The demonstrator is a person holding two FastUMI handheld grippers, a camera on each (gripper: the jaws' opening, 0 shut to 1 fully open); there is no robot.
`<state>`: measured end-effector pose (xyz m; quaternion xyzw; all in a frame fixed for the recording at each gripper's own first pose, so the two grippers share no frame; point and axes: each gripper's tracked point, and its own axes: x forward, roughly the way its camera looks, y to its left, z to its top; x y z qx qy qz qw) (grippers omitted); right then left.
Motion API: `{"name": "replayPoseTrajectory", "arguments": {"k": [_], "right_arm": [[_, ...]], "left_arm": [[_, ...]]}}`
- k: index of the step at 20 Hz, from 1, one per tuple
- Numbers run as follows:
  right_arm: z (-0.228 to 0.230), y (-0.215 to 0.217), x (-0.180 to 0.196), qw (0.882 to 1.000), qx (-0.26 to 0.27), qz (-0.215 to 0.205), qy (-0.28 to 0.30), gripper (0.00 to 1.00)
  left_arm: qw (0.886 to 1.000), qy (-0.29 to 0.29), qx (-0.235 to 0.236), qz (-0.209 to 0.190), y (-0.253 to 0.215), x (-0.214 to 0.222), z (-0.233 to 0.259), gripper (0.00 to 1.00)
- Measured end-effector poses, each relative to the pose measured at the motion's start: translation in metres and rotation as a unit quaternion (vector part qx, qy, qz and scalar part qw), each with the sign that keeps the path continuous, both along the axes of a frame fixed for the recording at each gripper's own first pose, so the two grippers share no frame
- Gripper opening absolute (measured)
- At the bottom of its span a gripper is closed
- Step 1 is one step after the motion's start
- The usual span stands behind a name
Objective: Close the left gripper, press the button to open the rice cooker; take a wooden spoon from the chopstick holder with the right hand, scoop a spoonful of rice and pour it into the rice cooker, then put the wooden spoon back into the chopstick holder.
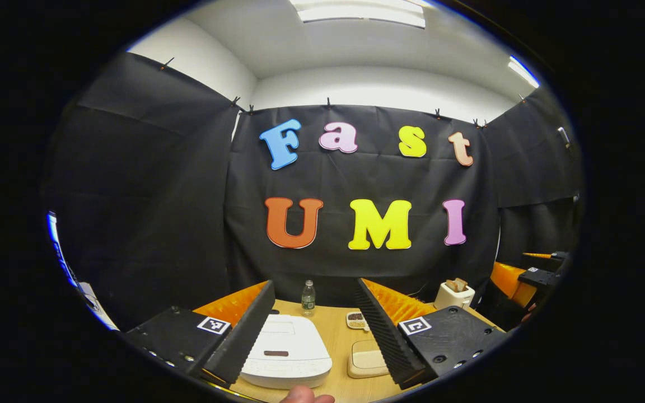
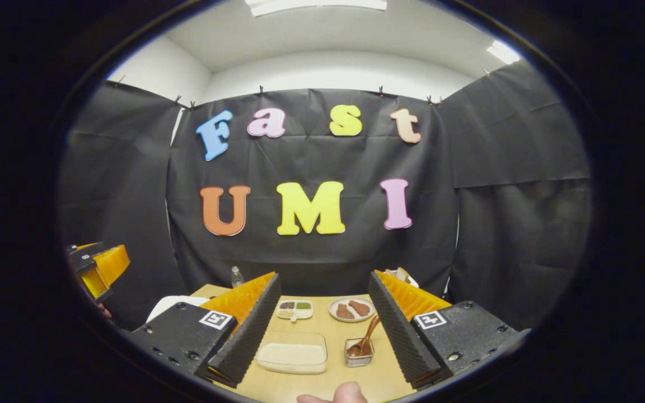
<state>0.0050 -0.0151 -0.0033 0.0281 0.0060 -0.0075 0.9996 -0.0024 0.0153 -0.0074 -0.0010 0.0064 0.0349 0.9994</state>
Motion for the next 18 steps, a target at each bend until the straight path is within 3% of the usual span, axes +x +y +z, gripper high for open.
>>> {"name": "replayPoseTrajectory", "arguments": {"k": [8, 12, 15, 18], "right_arm": [[-0.012, -0.013, -0.004, 1.000, 0.000, 0.000, 0.013, 1.00], [-0.022, -0.019, -0.007, 1.000, 0.000, 0.007, 0.021, 1.00], [-0.030, -0.026, -0.006, 1.000, 0.001, 0.009, 0.030, 1.00], [-0.033, -0.036, -0.004, 0.999, 0.004, 0.007, 0.035, 1.00]], "left_arm": [[0.999, 0.033, -0.007, 0.020, 0.007, -0.004, -0.021, 0.94], [0.996, 0.081, -0.007, 0.022, 0.011, -0.006, -0.048, 0.94], [0.992, 0.119, -0.010, 0.036, 0.022, -0.007, -0.069, 0.63], [0.984, 0.172, -0.007, 0.055, 0.037, -0.003, -0.094, 0.42]]}}
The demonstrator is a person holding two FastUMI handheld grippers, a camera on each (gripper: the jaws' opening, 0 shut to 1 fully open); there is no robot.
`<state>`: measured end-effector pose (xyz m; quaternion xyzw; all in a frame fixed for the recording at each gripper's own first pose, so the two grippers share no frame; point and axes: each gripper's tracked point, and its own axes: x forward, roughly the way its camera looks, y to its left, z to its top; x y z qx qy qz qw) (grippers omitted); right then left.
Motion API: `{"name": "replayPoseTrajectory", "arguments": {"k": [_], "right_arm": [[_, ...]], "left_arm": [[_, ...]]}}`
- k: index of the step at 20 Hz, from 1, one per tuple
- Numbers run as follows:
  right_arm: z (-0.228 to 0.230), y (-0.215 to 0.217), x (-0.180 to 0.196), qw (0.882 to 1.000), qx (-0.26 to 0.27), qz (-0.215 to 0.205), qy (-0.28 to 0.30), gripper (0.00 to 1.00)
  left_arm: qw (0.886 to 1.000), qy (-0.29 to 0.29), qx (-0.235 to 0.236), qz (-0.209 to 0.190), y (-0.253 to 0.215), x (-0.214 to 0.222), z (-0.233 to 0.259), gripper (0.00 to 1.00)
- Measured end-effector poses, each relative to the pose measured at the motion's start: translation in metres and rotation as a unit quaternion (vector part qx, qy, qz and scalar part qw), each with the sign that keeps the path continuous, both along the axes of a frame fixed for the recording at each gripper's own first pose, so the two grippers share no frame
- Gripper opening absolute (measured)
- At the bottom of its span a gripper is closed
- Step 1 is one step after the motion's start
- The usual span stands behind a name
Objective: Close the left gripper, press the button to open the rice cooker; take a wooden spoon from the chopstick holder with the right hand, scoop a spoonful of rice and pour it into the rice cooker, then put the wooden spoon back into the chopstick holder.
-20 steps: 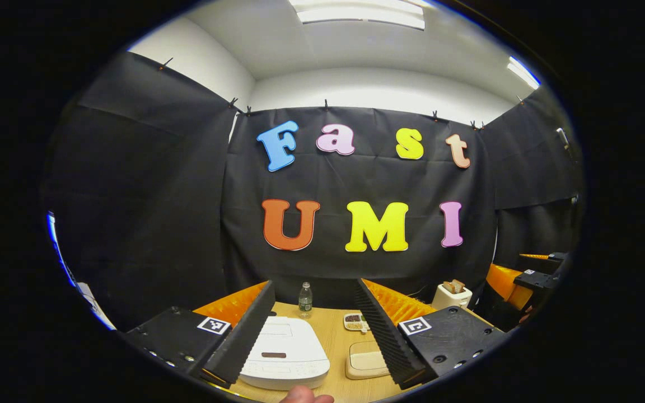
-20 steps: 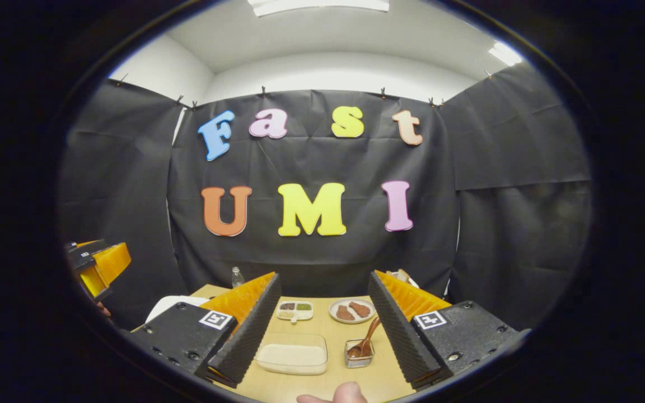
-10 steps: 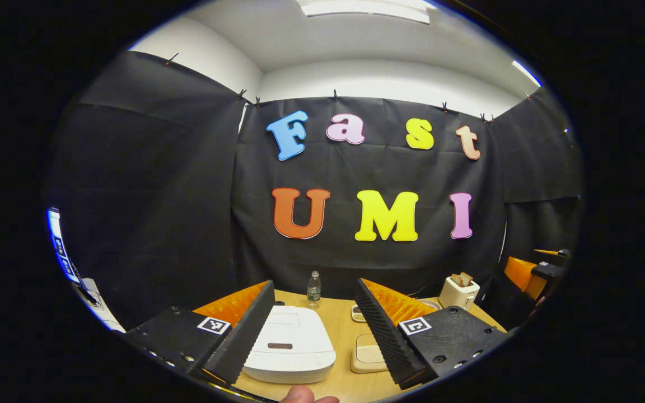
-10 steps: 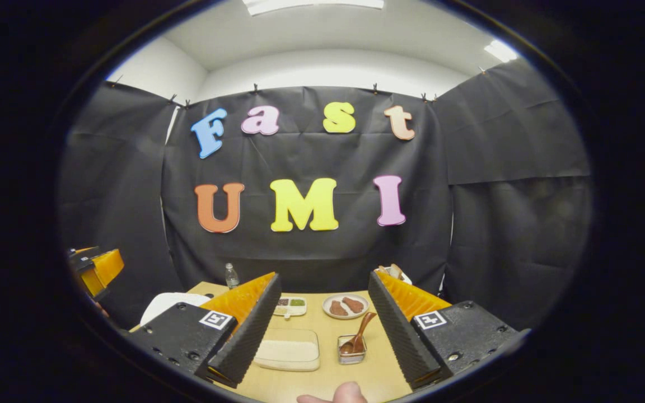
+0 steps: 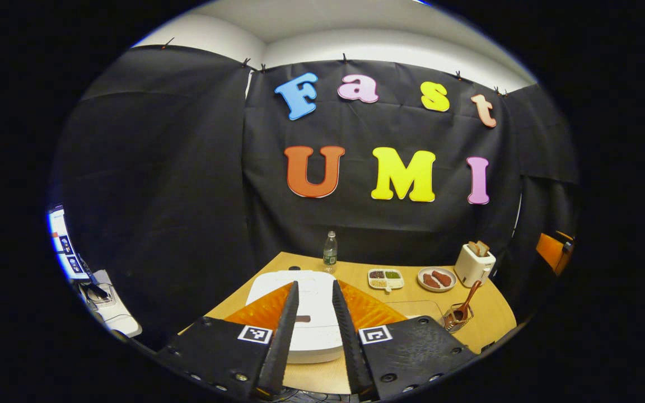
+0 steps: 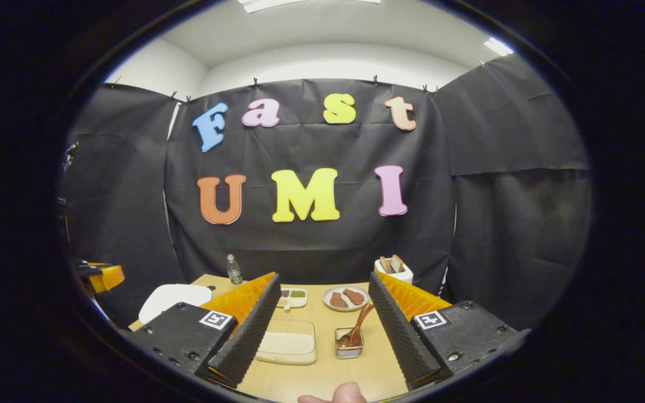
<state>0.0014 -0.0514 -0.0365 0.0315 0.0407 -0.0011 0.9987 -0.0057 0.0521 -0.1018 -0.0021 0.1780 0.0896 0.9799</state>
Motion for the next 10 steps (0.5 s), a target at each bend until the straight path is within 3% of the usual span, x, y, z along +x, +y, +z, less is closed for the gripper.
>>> {"name": "replayPoseTrajectory", "arguments": {"k": [3, 4, 10], "right_arm": [[-0.006, -0.011, 0.002, 1.000, 0.002, -0.004, 0.004, 1.00], [-0.008, -0.015, 0.004, 1.000, 0.003, -0.006, 0.006, 1.00], [-0.028, -0.043, 0.004, 0.999, -0.001, -0.023, 0.029, 1.00]], "left_arm": [[0.997, 0.072, -0.030, 0.003, 0.005, -0.001, -0.035, 0.07], [0.994, 0.098, -0.045, -0.005, 0.003, -0.003, -0.045, 0.01], [0.979, 0.178, -0.095, -0.018, 0.017, 0.020, -0.093, 0.00]]}}
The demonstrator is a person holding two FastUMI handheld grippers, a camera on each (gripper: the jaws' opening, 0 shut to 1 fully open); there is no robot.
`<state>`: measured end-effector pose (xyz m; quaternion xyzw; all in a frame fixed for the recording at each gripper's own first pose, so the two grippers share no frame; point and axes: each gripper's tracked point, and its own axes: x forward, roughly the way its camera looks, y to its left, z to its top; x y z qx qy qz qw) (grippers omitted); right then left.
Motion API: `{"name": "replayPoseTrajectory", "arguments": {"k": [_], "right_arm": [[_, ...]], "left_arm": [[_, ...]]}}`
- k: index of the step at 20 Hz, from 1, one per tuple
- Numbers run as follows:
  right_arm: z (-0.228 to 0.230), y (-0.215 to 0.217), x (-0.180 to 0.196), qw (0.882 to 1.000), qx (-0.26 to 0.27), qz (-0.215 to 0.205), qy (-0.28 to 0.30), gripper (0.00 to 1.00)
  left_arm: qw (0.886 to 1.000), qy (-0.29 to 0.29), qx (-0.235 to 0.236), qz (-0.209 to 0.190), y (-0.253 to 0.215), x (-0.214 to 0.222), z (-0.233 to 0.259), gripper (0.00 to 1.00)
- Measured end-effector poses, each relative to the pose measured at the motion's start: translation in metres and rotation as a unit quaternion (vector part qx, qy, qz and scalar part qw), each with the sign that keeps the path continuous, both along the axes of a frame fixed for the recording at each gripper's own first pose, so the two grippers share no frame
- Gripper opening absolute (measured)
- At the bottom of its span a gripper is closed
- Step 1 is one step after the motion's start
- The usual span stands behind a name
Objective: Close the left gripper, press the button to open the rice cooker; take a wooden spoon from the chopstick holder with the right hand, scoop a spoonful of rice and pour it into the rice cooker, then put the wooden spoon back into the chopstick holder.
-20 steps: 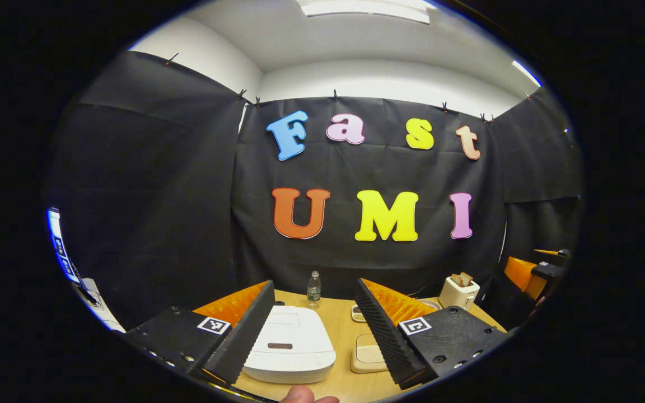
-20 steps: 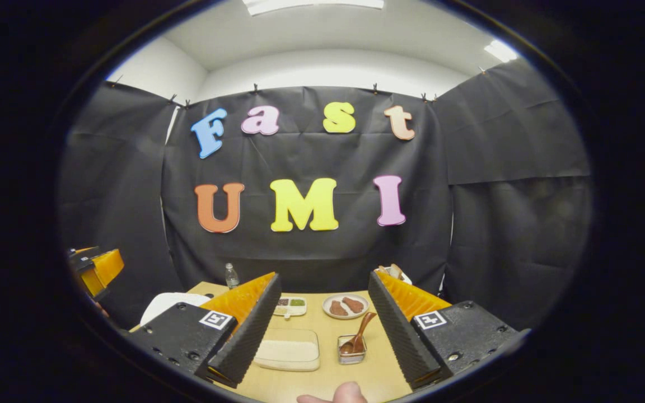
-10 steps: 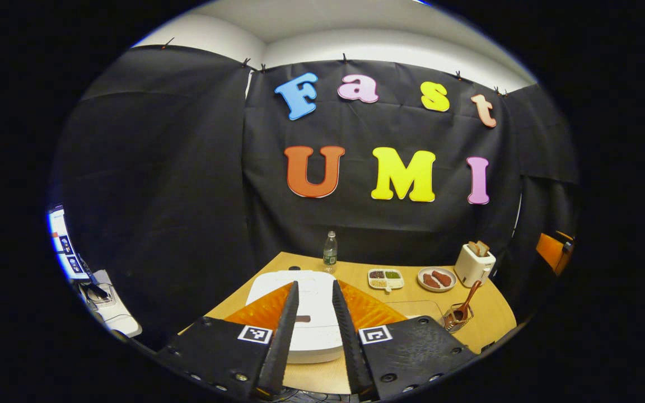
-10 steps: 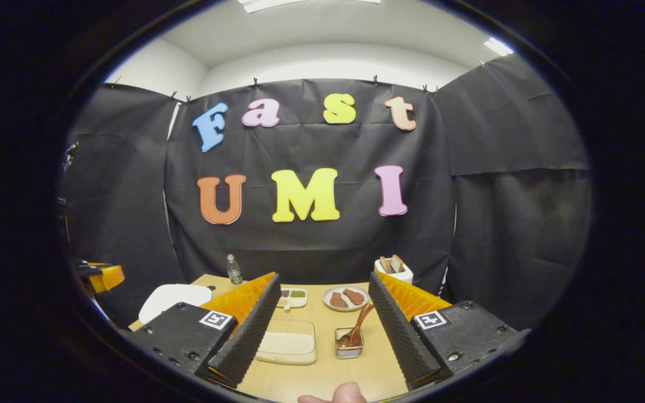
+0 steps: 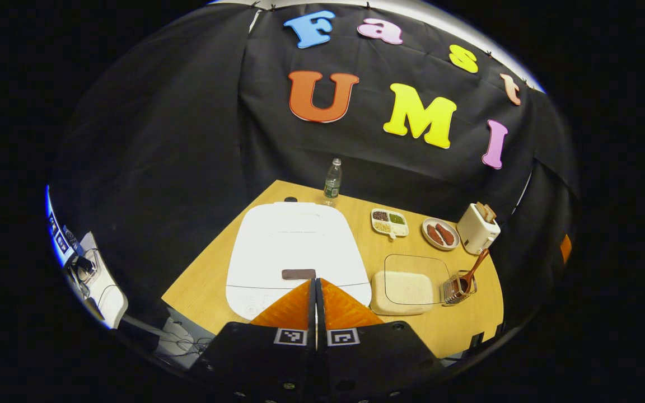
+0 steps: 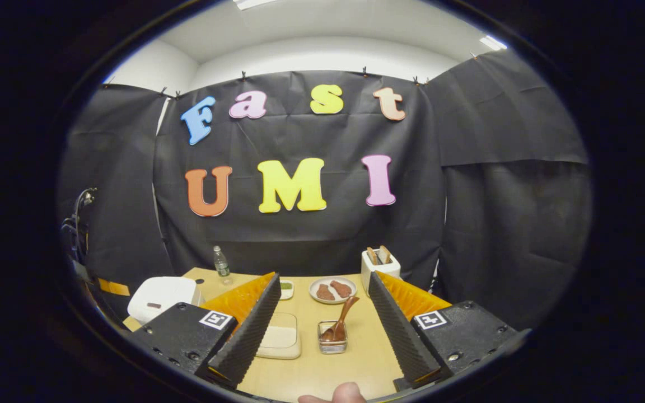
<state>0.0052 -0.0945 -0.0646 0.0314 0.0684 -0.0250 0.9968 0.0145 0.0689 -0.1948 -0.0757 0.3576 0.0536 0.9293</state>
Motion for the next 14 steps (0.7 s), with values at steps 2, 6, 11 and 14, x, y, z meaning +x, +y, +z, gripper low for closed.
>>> {"name": "replayPoseTrajectory", "arguments": {"k": [2, 6, 11, 14], "right_arm": [[-0.007, -0.007, 0.000, 1.000, -0.005, -0.007, 0.009, 1.00], [-0.018, -0.014, 0.000, 1.000, -0.007, -0.012, 0.027, 1.00], [-0.032, -0.013, 0.001, 0.998, -0.024, -0.011, 0.049, 1.00], [-0.030, -0.010, -0.002, 0.998, -0.020, -0.018, 0.049, 1.00]], "left_arm": [[1.000, 0.027, -0.014, -0.003, 0.007, 0.009, -0.016, 0.00], [0.998, 0.042, -0.045, 0.012, 0.017, 0.031, -0.039, 0.00], [0.997, 0.043, -0.054, 0.016, 0.033, 0.052, -0.056, 0.00], [0.996, 0.042, -0.074, 0.023, 0.037, 0.058, -0.063, 0.00]]}}
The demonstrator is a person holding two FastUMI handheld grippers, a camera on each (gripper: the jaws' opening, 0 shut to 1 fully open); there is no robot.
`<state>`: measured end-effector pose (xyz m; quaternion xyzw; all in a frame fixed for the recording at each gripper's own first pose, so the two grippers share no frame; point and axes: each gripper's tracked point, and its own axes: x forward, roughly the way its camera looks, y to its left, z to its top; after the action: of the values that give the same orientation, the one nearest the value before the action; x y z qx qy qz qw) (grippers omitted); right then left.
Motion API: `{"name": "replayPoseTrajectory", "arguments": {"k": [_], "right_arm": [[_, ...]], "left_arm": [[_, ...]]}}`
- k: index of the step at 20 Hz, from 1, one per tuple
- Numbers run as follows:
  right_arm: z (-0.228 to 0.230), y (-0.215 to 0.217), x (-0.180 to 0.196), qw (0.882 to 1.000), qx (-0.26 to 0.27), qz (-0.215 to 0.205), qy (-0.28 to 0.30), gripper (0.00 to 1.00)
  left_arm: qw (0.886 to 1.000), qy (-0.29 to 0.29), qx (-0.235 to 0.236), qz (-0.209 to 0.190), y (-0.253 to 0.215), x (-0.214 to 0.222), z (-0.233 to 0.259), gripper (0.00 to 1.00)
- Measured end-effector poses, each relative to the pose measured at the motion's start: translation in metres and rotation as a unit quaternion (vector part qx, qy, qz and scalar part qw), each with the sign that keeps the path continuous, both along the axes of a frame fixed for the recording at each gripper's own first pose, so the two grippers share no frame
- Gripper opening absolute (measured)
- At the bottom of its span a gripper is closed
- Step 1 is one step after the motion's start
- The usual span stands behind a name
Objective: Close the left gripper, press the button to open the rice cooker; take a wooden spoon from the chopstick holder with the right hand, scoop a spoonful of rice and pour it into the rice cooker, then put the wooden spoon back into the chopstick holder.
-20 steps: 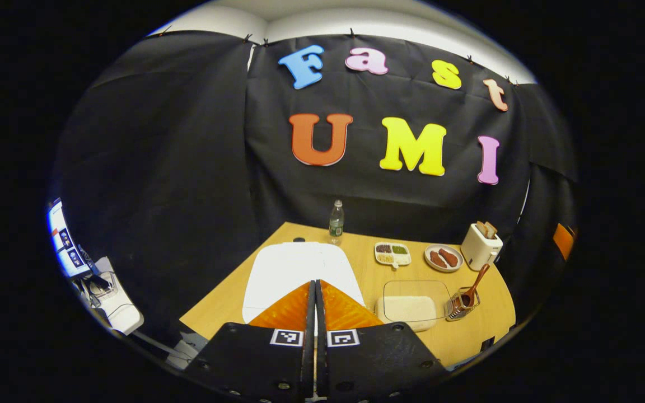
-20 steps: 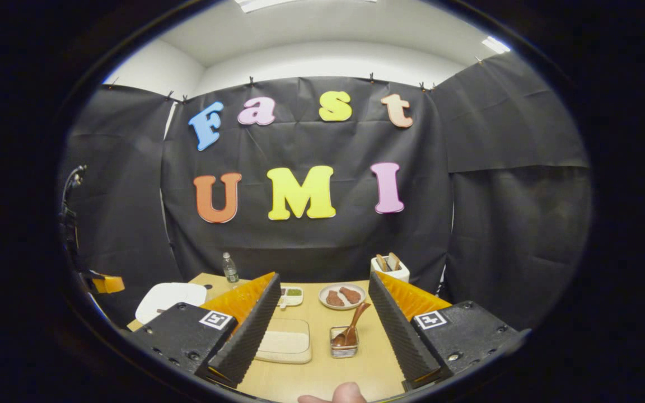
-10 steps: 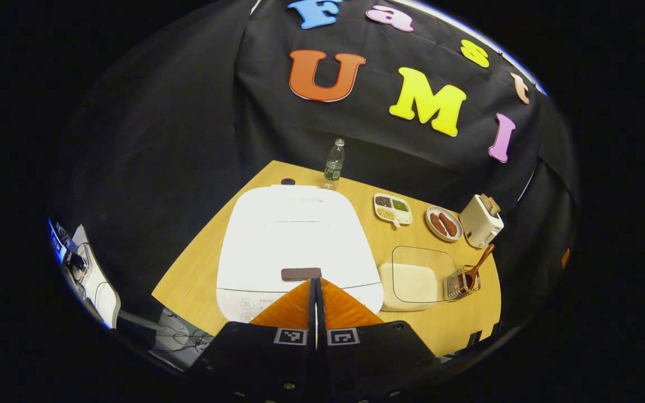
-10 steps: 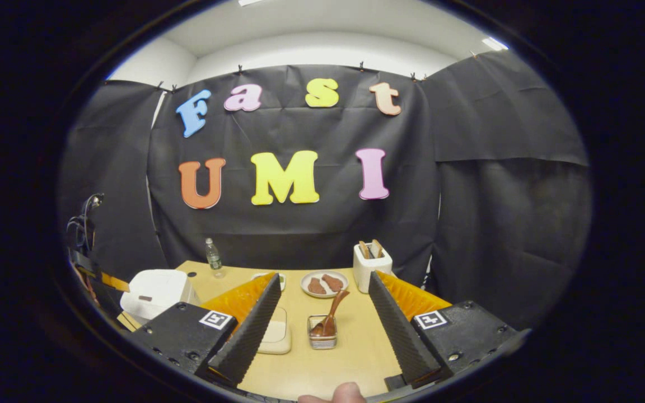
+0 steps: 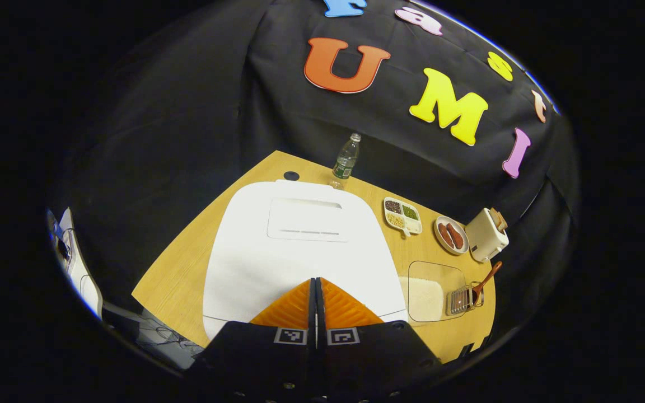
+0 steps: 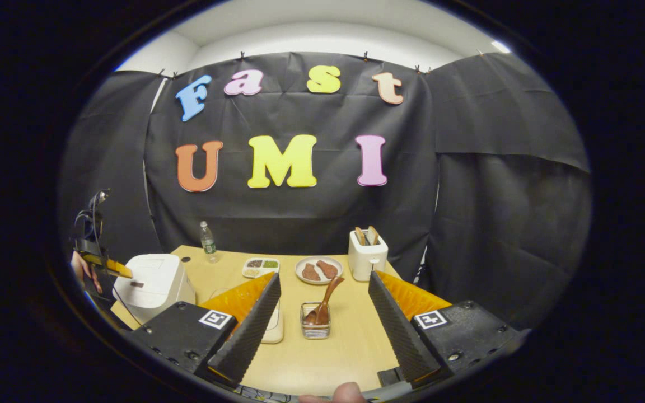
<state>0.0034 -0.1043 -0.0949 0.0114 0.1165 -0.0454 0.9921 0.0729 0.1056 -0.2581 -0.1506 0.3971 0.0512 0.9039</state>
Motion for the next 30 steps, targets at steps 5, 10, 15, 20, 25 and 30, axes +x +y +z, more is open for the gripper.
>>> {"name": "replayPoseTrajectory", "arguments": {"k": [5, 10, 15, 20, 25, 30], "right_arm": [[-0.002, -0.009, -0.006, 1.000, -0.004, -0.023, -0.001, 1.00], [-0.003, -0.011, -0.014, 0.999, -0.004, -0.035, -0.002, 1.00], [-0.011, -0.013, -0.019, 0.999, 0.003, -0.040, 0.005, 1.00], [0.003, -0.015, -0.020, 0.999, 0.007, -0.032, -0.006, 1.00], [0.005, -0.023, -0.023, 0.999, 0.012, -0.037, -0.013, 1.00], [0.013, -0.031, -0.025, 0.999, 0.013, -0.034, -0.018, 1.00]], "left_arm": [[1.000, 0.015, -0.013, -0.008, -0.006, -0.005, -0.012, 0.00], [1.000, 0.023, -0.009, -0.009, -0.007, -0.009, -0.015, 0.00], [0.999, 0.039, 0.004, -0.017, -0.007, -0.013, -0.026, 0.00], [0.999, -0.036, 0.001, -0.012, -0.008, -0.001, 0.008, 0.02], [0.986, -0.162, 0.041, -0.022, -0.009, 0.037, 0.090, 0.38], [0.957, -0.265, 0.117, -0.033, -0.004, 0.067, 0.162, 0.86]]}}
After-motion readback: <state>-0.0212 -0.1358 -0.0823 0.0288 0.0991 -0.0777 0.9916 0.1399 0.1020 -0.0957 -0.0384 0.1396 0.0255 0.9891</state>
